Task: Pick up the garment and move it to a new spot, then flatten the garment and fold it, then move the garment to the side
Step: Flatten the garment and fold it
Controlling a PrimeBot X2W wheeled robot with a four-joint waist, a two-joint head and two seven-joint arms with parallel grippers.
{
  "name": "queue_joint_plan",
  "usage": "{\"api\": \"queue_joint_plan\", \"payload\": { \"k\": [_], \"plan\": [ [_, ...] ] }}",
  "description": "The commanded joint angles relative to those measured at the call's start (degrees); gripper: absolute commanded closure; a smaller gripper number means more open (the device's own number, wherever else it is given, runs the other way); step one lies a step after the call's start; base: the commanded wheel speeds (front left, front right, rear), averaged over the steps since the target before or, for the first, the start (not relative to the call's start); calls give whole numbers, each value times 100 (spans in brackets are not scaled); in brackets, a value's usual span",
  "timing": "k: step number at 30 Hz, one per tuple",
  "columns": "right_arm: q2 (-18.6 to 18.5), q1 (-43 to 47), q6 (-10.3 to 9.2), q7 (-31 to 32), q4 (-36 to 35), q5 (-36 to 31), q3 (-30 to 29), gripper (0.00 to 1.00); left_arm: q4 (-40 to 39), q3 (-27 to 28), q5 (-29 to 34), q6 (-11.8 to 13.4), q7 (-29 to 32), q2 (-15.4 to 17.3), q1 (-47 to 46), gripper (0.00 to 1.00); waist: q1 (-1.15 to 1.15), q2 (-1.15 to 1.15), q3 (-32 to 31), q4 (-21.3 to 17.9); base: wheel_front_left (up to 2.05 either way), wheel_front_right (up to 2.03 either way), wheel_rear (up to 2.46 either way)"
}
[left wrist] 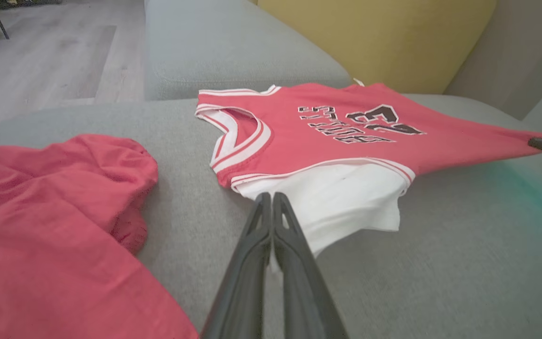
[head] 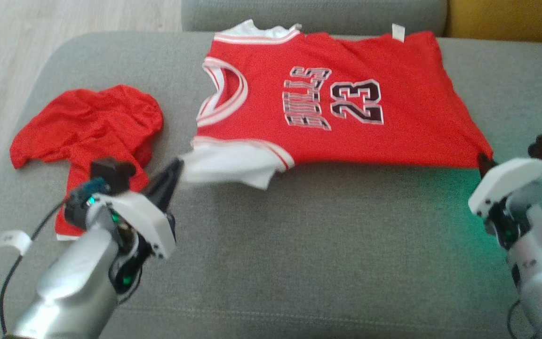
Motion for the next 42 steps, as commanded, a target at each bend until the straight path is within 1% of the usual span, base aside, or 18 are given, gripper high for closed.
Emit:
{"api": "queue_joint_plan", "payload": {
  "k": [1,7,15,16,21,25,28,35,42],
  "plan": [
    [-156,62,42,53,-201,73,201,100,-263,81,-62,7,80,325,-102,100,1,0,-120,-24,0,0,0],
    [-439,413,42,410,-451,218,686,100,-835,-341,-287,7,515,677,231,100,1,0,-295,-2,0,0,0],
    [-1001,926,42,1235,-1082,674,1490,100,-1584,-775,-703,7,1080,1137,557,100,1,0,-486,-2,0,0,0],
    [-1001,926,42,1235,-1082,674,1490,100,-1584,-775,-703,7,1080,1137,557,100,1,0,-486,-2,0,0,0],
    [-1317,1237,42,1795,-1617,1155,1924,100,-1940,-948,-1024,7,1412,1416,709,100,1,0,-595,-44,0,0,0],
    [-1601,1456,42,2368,-2009,1556,2188,100,-2201,-1036,-1289,7,1660,1626,797,100,1,0,-666,-71,0,0,0],
    [-1798,1588,42,2772,-2272,1795,2303,100,-2419,-1132,-1467,7,1855,1790,863,100,1,0,-703,-86,0,0,0],
    [-2164,1949,42,3693,-2715,2341,2288,100,-2957,-1387,-2001,7,2324,2197,1018,100,1,0,-776,-69,0,0,0],
    [-2350,2365,42,4514,-3174,2692,2088,100,-3525,-1544,-2561,7,2607,2564,1093,100,1,0,-847,-60,0,0,0]
  ]
}}
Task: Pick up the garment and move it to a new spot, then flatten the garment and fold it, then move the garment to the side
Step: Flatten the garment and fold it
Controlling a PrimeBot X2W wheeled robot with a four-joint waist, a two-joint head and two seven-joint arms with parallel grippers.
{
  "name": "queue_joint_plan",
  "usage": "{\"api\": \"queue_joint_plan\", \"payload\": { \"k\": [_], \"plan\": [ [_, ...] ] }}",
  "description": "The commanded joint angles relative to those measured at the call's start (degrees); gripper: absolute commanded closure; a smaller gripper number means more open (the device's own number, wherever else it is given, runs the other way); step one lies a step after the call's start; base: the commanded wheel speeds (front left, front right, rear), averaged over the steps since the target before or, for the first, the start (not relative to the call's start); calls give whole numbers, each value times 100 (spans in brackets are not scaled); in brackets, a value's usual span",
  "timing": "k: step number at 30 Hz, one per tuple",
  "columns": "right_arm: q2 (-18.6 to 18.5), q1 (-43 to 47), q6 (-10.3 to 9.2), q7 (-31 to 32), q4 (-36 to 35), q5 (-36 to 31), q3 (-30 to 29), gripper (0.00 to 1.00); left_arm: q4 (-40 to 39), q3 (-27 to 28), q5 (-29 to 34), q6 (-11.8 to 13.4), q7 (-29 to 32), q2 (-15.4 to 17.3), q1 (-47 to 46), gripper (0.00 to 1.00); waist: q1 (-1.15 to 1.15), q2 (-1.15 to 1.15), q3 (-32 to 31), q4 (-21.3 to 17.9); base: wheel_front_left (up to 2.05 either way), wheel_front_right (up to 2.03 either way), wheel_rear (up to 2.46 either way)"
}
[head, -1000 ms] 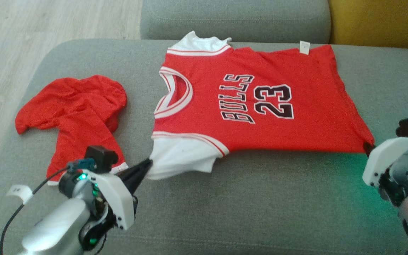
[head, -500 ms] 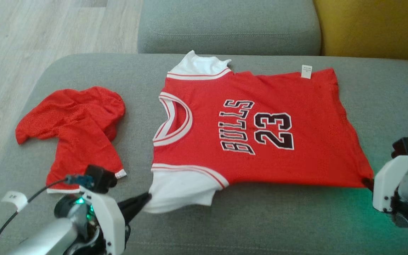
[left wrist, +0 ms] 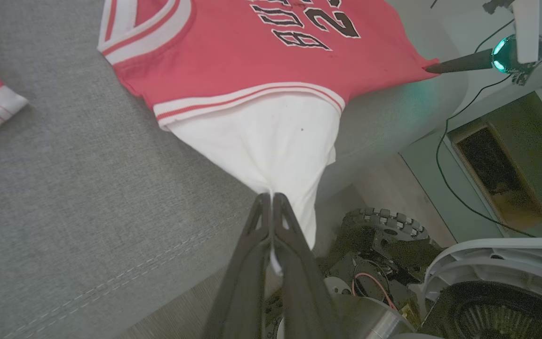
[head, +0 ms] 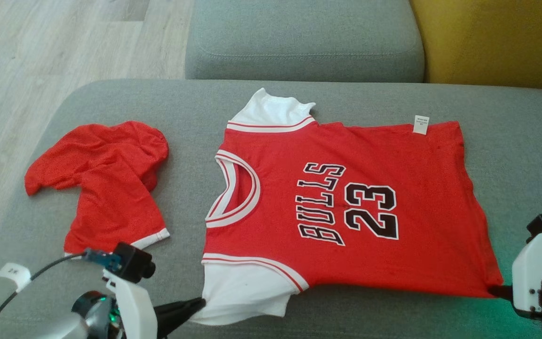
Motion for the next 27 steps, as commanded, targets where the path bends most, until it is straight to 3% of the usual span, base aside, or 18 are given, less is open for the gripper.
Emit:
{"api": "queue_joint_plan", "payload": {
  "k": [1,10,18,27],
  "plan": [
    [-293,-14,42,100,-226,10,-113,100,-194,278,-79,2,-31,306,-259,100,1,0,-1,-1,0,0,0],
    [46,-151,42,459,-722,-275,-789,100,-360,565,-204,2,-397,379,-589,100,1,0,78,-75,0,0,0],
    [554,-676,42,771,-984,-1064,-1361,100,-306,899,-361,2,-663,163,-1235,100,1,0,339,-146,0,0,0],
    [998,-1281,42,707,-925,-1809,-1586,100,225,868,-486,2,-466,-85,-1867,100,1,0,806,-250,0,0,0]
  ]
}}
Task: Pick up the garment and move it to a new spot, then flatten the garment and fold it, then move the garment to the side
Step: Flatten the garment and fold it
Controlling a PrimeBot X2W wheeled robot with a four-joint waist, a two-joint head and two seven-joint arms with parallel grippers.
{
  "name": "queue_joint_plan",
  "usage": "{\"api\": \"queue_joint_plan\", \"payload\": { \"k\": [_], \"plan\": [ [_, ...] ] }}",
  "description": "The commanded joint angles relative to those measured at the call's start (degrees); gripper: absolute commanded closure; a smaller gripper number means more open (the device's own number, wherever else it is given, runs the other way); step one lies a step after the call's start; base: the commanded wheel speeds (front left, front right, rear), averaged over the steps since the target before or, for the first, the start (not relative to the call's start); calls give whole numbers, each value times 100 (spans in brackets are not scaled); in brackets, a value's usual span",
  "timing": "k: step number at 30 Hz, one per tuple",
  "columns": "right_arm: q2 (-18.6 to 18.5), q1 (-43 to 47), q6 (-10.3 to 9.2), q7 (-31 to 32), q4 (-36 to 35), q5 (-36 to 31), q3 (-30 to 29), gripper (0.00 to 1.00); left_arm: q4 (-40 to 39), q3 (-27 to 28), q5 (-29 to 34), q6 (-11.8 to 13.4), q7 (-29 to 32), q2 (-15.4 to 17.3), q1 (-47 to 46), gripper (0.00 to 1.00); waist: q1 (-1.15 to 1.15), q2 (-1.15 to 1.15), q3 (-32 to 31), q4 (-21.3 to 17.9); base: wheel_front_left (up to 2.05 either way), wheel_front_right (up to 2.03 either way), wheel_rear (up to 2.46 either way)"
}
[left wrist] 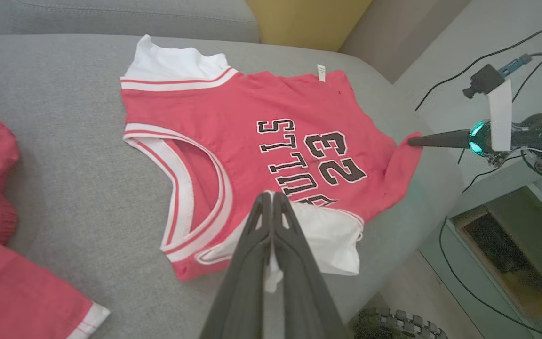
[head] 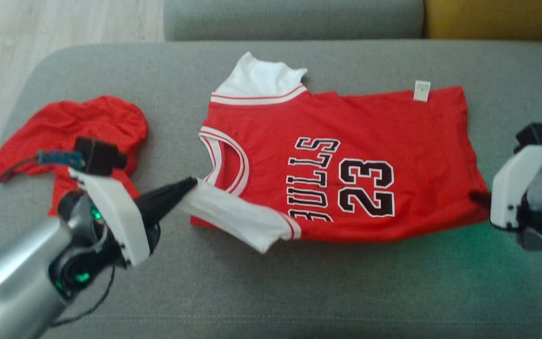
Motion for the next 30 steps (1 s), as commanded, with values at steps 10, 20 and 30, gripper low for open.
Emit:
{"api": "queue_joint_plan", "payload": {
  "k": [10,20,30],
  "plan": [
    [271,-719,42,-514,191,-515,-67,100,837,162,47,1,45,-169,-1040,100,0,0,475,-149,0,0,0],
    [420,-1062,42,-862,494,-687,-26,100,1462,90,30,1,-213,-410,-1490,100,0,0,778,-203,0,0,0],
    [581,-1271,42,-1327,799,-744,-109,0,2162,9,43,1,-642,-721,-1775,0,0,0,855,-228,0,0,0]
  ]
}}
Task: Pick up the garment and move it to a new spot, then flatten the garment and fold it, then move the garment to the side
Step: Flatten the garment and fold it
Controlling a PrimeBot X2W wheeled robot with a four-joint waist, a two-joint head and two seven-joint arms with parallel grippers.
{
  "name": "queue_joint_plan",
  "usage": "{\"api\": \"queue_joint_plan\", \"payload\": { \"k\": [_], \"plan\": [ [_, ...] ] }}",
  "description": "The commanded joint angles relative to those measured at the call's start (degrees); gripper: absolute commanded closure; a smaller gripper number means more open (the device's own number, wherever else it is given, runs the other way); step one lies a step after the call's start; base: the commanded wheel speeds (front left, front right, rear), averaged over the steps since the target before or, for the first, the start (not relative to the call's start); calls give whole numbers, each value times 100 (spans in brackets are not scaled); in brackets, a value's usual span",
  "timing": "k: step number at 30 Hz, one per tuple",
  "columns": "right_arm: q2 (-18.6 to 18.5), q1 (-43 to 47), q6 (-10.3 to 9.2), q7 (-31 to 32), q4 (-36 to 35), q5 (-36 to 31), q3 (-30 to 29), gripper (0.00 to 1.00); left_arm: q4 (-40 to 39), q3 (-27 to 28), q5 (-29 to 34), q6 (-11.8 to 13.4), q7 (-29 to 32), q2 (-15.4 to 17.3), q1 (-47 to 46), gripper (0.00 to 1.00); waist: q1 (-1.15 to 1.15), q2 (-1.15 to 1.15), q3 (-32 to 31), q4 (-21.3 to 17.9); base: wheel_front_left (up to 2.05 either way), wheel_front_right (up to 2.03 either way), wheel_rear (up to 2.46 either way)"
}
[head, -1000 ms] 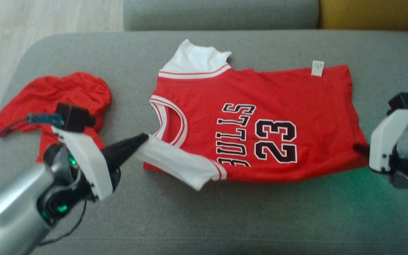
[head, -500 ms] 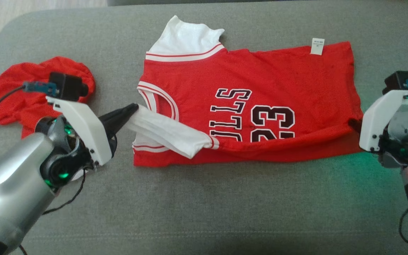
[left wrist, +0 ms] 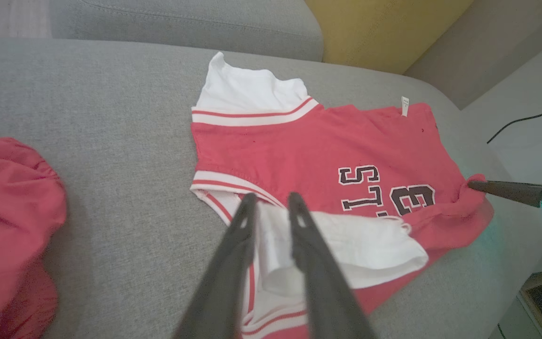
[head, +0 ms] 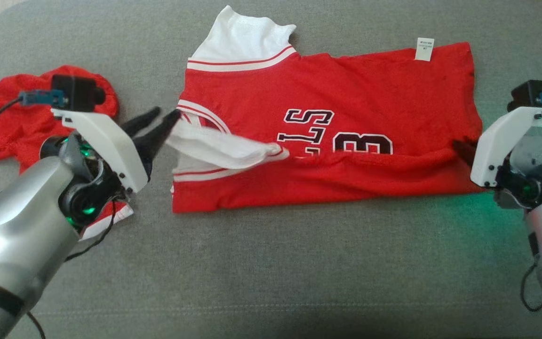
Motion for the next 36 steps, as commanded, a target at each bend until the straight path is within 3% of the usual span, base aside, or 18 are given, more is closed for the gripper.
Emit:
{"api": "queue_joint_plan", "payload": {
  "k": [1,6,11,17,21,26,30,36],
  "plan": [
    [29,-279,42,-214,-145,-104,13,0,63,270,62,1,-212,127,-413,0,0,0,-14,-5,0,0,0],
    [49,-301,42,-758,-57,-161,-84,0,464,437,193,83,-838,-82,-493,0,0,0,-102,20,0,0,0],
    [76,-125,42,-1838,-111,-165,-102,0,772,834,112,266,-1696,-348,-382,0,0,0,-358,69,0,0,0],
    [117,374,42,-3145,-477,-51,-8,0,579,1544,201,477,-1967,-549,127,0,0,0,-612,136,0,0,0],
    [124,853,42,-3934,-782,-83,73,0,5,2443,850,705,-1972,-822,855,0,0,0,-797,192,0,0,0],
    [178,1564,42,-4833,-1152,-313,127,0,-732,3285,1732,846,-1974,-1429,2012,0,0,0,-1051,252,0,0,0],
    [381,2107,42,-5369,-1394,-631,38,0,-1157,3776,2471,811,-1974,-1887,2814,0,0,0,-1162,237,0,0,0],
    [849,2716,42,-5685,-1735,-1106,-159,0,-1258,4331,3387,628,-1974,-2397,3709,0,0,0,-1218,91,0,0,0]
  ]
}}
